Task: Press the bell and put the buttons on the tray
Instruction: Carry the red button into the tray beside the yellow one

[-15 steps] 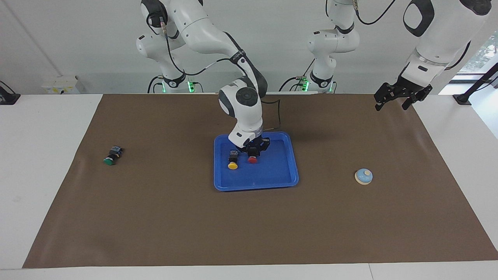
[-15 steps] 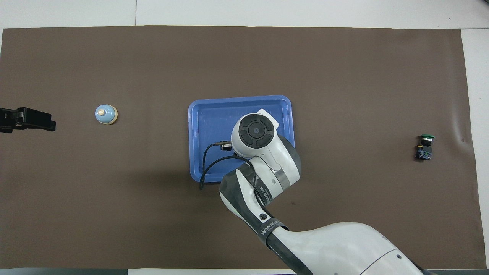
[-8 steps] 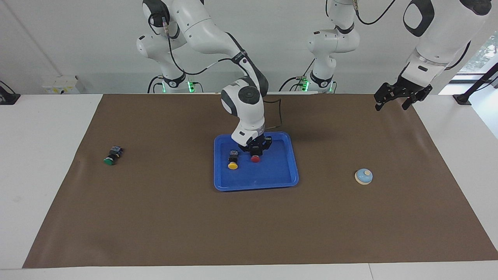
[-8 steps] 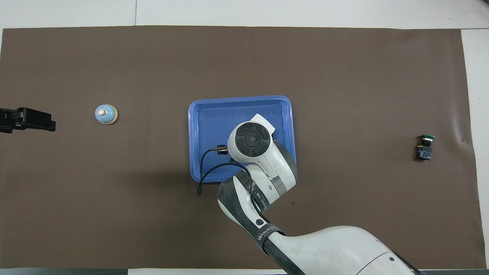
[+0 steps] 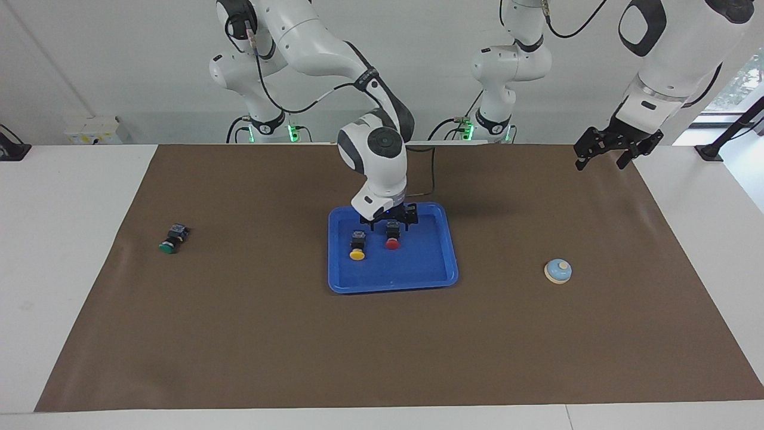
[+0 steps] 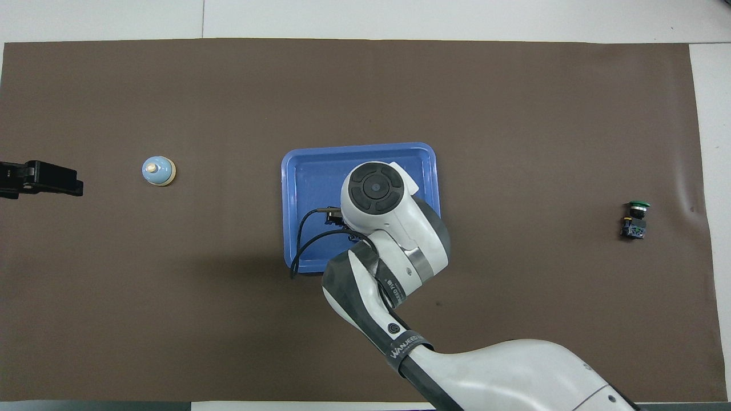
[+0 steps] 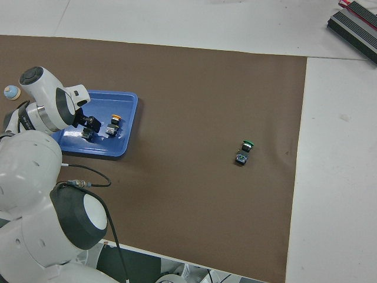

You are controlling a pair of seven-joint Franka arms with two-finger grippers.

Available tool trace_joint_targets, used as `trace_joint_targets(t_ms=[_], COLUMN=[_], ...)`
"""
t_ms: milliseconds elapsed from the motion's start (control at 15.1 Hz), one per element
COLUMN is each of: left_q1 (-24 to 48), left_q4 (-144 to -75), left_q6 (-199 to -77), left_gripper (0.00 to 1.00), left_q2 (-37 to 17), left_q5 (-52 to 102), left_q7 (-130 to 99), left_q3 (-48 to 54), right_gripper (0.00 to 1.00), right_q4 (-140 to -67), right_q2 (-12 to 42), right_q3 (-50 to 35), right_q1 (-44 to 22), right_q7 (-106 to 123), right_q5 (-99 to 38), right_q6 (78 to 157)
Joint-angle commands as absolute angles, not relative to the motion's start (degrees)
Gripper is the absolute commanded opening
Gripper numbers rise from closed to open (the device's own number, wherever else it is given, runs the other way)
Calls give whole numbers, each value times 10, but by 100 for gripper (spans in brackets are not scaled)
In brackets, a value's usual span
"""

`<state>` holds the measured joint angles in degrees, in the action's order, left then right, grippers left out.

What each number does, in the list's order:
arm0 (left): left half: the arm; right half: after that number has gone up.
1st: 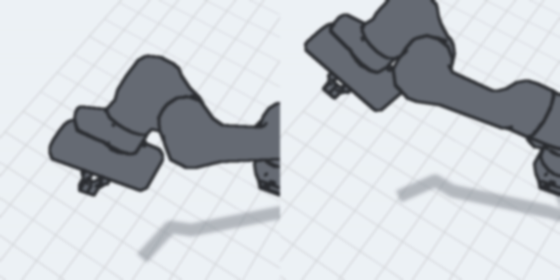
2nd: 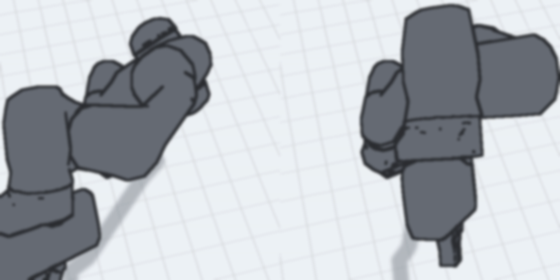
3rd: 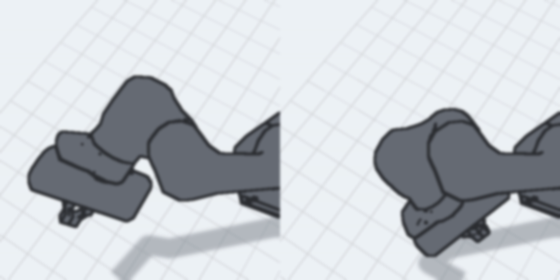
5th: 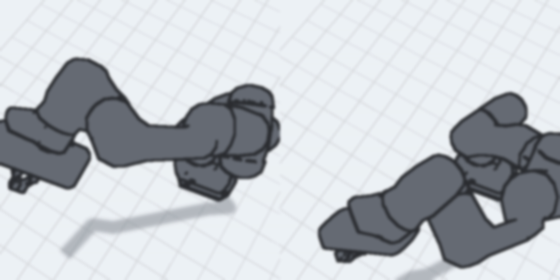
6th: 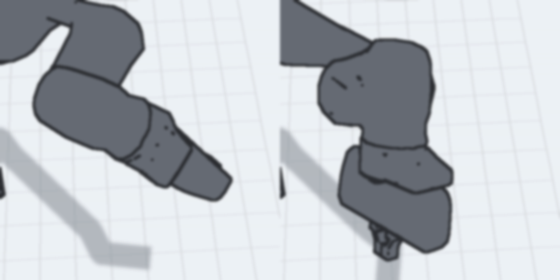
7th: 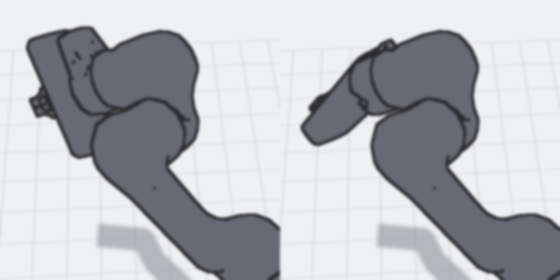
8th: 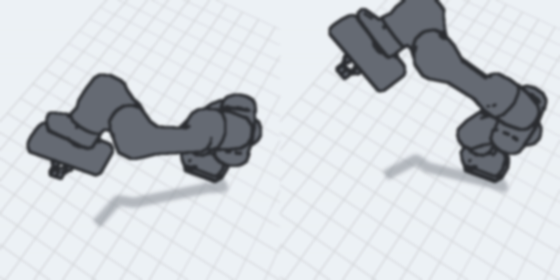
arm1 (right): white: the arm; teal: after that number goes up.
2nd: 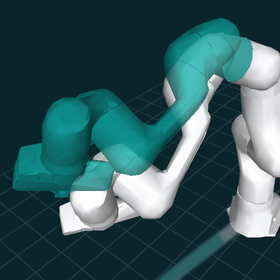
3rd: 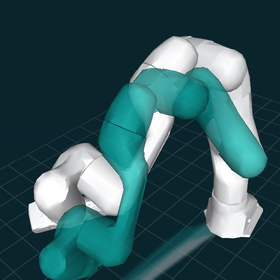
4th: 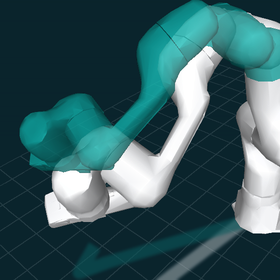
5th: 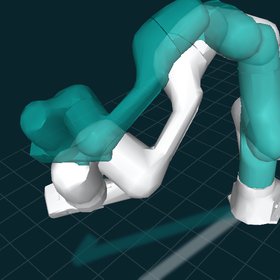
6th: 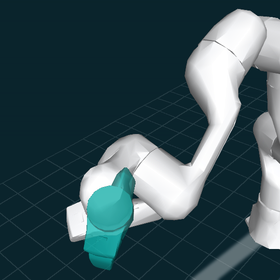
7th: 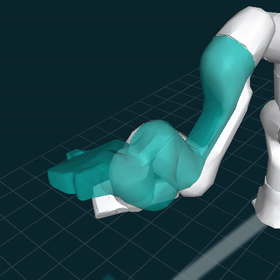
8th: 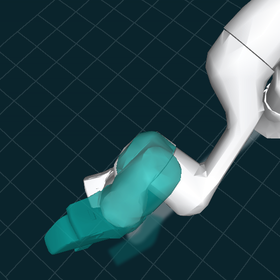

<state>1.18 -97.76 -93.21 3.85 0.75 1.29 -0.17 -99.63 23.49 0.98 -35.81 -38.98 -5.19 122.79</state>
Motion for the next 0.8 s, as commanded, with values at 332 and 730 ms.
trace_joint_targets(t_ms=[332, 730], left_q1=[13, 13], left_q4=[-974, -974], left_q6=[-925, -925], left_gripper=[100, 100], left_q2=[38, 38], left_q5=[4, 4], left_q7=[13, 13], left_q3=[-4, -4], right_gripper=[100, 100], right_q4=[-1029, -1096], right_q2=[98, 66], right_q3=[14, 14], right_q1=[-173, -33], right_q7=[-304, -155], right_q5=[-32, 25], right_q6=[1093, 1099])
